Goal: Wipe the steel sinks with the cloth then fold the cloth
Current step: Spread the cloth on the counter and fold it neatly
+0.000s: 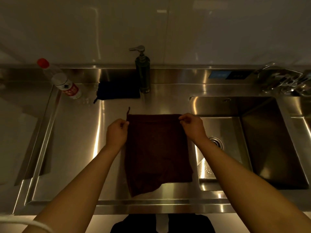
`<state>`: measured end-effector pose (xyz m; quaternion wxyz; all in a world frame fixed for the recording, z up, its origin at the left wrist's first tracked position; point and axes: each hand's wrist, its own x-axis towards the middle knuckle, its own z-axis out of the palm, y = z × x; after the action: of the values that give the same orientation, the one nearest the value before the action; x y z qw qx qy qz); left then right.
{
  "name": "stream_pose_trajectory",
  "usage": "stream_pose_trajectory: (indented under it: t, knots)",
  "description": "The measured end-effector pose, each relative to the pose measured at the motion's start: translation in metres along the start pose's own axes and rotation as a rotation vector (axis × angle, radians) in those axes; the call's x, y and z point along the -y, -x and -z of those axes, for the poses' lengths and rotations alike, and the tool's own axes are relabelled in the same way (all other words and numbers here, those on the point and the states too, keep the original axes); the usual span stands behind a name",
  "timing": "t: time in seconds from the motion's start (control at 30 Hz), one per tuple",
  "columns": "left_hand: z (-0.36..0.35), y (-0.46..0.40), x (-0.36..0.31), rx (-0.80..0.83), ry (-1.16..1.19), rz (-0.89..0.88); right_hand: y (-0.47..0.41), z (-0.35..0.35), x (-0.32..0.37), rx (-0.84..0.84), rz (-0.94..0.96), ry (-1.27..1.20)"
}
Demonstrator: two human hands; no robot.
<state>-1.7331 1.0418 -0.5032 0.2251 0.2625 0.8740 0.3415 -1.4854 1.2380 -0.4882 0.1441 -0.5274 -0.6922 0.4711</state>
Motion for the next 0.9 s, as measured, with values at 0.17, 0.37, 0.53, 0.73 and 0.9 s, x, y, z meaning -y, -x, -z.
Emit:
stream_pose_trajectory:
  t: [0.17,0.37,0.53,0.73,0.9]
  knots:
    - [-0.003,-0.025,-0.005,-0.017,0.143,0.131,-0.022,0.002,0.004,-0.068,-0.007,-0.003]
    - [-0.016,-0.047,-0.004,0.049,0.147,0.208,-0.043,-0.007,0.001,-0.047,-0.065,0.108]
    - [-0.021,-0.053,-0.002,0.009,0.130,0.205,-0.047,-0.013,-0.002,-0.137,-0.112,0.126]
    - [-0.006,-0.043,0.007,-0.037,0.214,0.270,-0.033,-0.003,-0.009,-0.237,-0.140,0.065]
    - [0.005,0.022,0.024,0.058,0.176,0.185,0.032,0.007,-0.041,-0.057,-0.107,0.121]
